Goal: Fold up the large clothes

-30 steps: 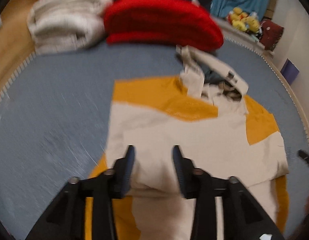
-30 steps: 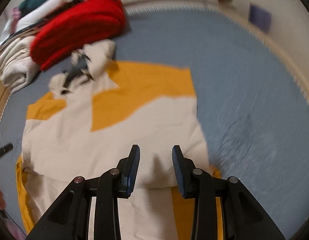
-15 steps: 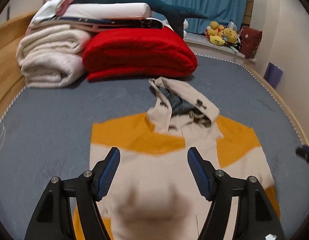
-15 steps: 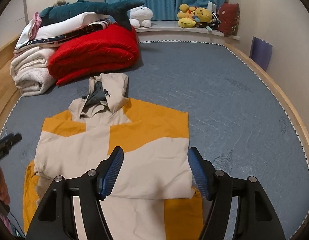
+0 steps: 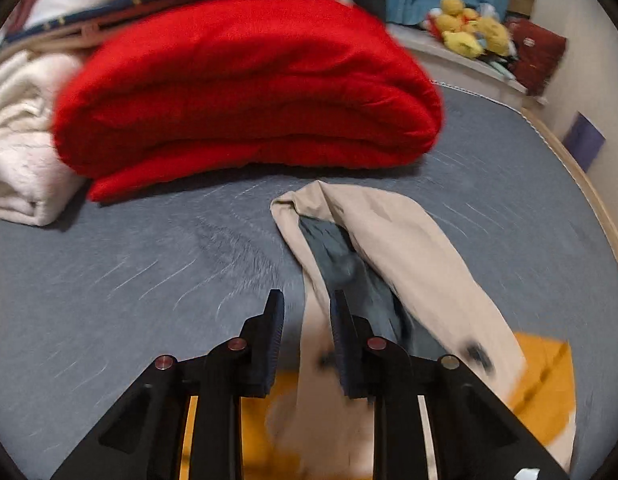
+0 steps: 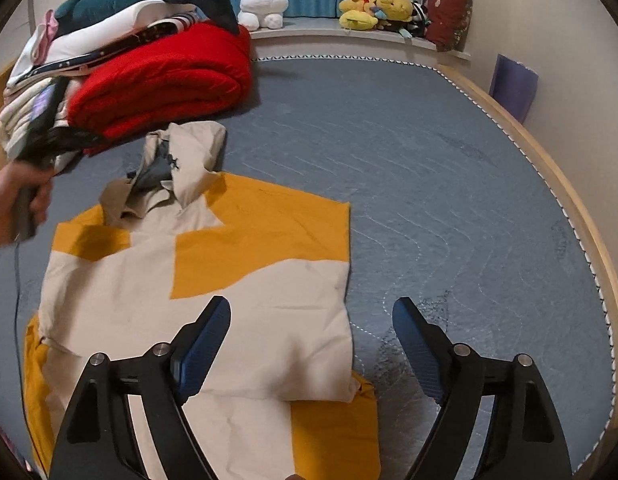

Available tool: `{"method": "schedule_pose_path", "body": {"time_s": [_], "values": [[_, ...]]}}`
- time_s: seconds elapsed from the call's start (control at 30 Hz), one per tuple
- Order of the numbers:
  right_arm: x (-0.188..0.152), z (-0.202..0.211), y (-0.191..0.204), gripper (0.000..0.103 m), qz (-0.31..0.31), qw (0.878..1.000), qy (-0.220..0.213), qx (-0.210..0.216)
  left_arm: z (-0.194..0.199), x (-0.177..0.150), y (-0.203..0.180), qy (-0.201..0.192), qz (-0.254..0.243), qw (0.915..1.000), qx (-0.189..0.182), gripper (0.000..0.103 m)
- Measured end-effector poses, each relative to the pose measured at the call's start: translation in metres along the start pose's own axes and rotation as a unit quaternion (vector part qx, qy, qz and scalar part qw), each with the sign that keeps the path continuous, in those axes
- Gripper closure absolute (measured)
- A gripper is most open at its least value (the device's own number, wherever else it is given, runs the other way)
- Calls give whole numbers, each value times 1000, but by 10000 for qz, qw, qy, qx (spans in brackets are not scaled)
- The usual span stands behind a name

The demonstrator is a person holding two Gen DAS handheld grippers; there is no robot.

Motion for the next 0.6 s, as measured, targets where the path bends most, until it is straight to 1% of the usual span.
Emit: {"method": "schedule_pose_path", "body": {"time_s": [0.07,0.13,0.23,0.33,0.4,0.47,0.5,0.53,0.57,0.6], "values": [[0,-6,-1,20,-56,10000,47,-43,-25,12,9,48,253,9997,-55,80],[2,-9,3,20,-64,9999,44,-71,-53,22,19,199,510,9985,-61,73],[6,-12,12,20,122,9997,-95,-189,-84,31,31,354,650,9972,62,65],[5,-18,19,20,278,9992,-96,-256,-107,40,41,428,827,9956,60,64],[3,-24,19,20,266,9994,-28,-240,-120,43,42,514,900,9946,-29,64],[1,-31,15,20,199,9994,37,-267,-129,44,44,560,904,9943,32,64],[-1,-35,12,20,153,9994,80,-284,-133,43,44,579,931,9939,71,67],[-2,-38,10,20,108,9995,121,-276,-136,41,43,628,962,9934,66,79],[-3,-41,7,21,46,9995,173,-254,-140,39,42,728,956,9927,43,89],[-3,-43,4,22,-25,9995,211,-232,-138,38,41,729,916,9931,73,96]]}}
Point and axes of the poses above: each gripper's, at about its wrist camera, not at the fingertips, and z roughly against the way its jaws point, y to its left, x to its top, the point moved 6 cm from there along -z, roughly the way its jaws point, and after that the axes turned 8 degrees about -x, right-handed, at the moved point
